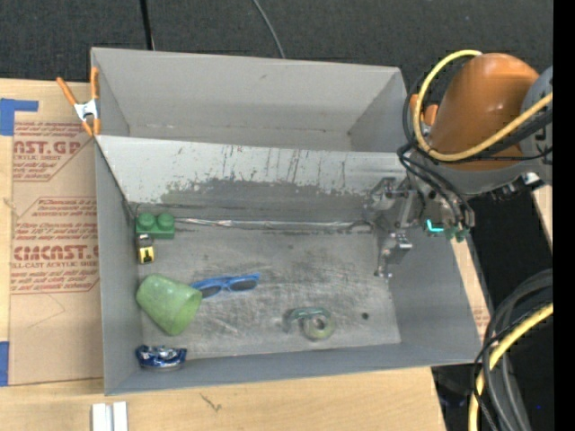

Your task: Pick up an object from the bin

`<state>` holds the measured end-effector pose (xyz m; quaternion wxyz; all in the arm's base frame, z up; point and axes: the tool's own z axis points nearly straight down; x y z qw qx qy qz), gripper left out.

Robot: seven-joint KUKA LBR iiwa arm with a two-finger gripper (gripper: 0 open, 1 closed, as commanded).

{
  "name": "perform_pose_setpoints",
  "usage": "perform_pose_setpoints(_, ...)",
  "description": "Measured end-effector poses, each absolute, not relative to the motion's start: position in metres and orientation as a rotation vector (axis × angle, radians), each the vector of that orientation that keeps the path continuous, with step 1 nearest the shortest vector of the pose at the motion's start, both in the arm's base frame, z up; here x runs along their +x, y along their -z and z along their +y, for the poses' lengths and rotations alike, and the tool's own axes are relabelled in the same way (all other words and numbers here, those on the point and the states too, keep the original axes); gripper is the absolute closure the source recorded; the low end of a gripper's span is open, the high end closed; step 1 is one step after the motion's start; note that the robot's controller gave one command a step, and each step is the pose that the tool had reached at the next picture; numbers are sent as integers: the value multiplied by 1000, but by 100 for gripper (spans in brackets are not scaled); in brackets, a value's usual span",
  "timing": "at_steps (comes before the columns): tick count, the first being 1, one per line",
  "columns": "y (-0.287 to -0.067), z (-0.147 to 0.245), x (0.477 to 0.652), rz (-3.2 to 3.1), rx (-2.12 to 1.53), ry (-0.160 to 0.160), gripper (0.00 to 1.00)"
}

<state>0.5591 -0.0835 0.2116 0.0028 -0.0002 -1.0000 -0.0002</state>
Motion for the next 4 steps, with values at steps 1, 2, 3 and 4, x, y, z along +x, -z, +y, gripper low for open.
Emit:
perform_pose_setpoints(1, -89, -41, 522, -3112, 384, 4, 0)
perform_pose_setpoints(2, -73, -13, 493, -3097, 615, -7, 0)
perform_pose_setpoints(3, -74, -12, 493, -3095, 615, -4, 100)
perform_pose_setpoints(4, -211, -15, 522, -3087, 635, -3, 100)
